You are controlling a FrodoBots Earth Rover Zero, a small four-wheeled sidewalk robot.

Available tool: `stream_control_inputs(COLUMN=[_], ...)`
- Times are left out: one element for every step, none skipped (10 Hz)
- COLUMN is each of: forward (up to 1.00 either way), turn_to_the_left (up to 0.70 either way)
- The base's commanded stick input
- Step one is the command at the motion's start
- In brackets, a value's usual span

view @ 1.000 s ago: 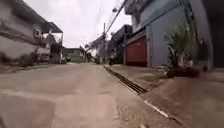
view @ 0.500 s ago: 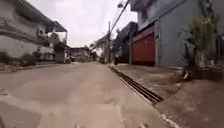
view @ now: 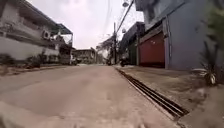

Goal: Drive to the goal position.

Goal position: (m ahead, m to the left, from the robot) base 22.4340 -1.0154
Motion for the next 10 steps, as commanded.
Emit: stream_control_inputs(forward=[0.85, 0.85, 0.85, 0.85, 0.85, 0.85, 0.85, 0.85, 0.85, 0.85], turn_to_the_left=[0.0, 0.0, 0.0, 0.0, 0.0, 0.0, 0.0, 0.0, 0.0, 0.0])
